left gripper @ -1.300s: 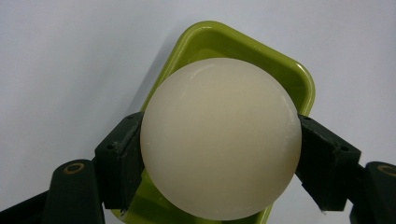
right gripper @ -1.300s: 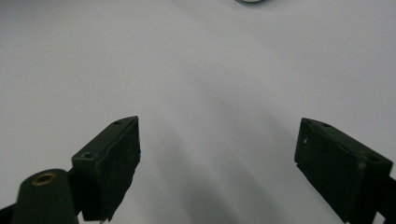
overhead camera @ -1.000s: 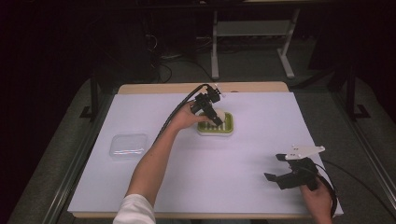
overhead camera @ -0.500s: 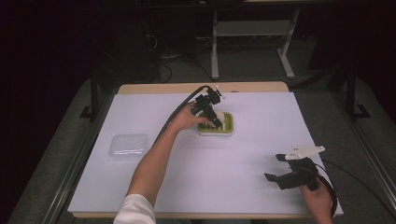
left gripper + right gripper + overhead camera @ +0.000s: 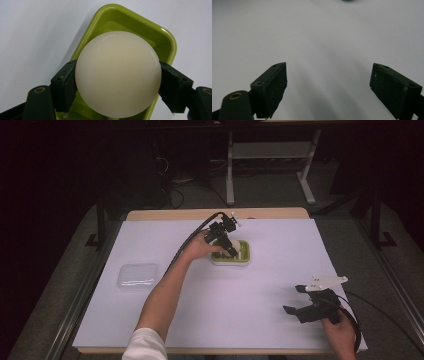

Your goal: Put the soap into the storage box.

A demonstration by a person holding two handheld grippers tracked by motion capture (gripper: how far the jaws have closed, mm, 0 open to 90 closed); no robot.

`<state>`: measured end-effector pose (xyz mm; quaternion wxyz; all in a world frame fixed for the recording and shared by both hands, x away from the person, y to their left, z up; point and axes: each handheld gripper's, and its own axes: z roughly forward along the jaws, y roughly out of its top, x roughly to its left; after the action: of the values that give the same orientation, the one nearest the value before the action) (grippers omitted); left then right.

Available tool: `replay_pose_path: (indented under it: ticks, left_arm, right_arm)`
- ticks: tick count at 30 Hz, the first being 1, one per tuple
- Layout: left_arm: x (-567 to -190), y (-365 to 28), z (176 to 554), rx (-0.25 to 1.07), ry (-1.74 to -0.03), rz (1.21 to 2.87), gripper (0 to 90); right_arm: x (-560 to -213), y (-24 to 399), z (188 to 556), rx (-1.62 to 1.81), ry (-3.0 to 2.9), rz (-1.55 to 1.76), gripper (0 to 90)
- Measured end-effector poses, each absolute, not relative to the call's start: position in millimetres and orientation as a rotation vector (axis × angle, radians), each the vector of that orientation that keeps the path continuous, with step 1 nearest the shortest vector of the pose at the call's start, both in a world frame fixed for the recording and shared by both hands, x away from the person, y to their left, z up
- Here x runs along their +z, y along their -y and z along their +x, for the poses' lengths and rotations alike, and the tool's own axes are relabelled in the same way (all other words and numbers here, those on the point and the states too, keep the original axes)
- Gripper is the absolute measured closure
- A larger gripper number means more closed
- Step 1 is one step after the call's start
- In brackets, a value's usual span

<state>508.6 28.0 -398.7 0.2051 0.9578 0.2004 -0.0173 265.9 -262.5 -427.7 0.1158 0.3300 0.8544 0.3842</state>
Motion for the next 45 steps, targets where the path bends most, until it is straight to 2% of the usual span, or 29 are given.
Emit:
replay_pose_path:
  ticks: [45]
  left_arm:
    - [-399.4, -27.1, 508.1, -0.035, -0.563, 2.674, 24.8]
  right_arm:
    - [-427.9, 262.3, 266.1, 1.129, -2.505, 0.965, 13.6]
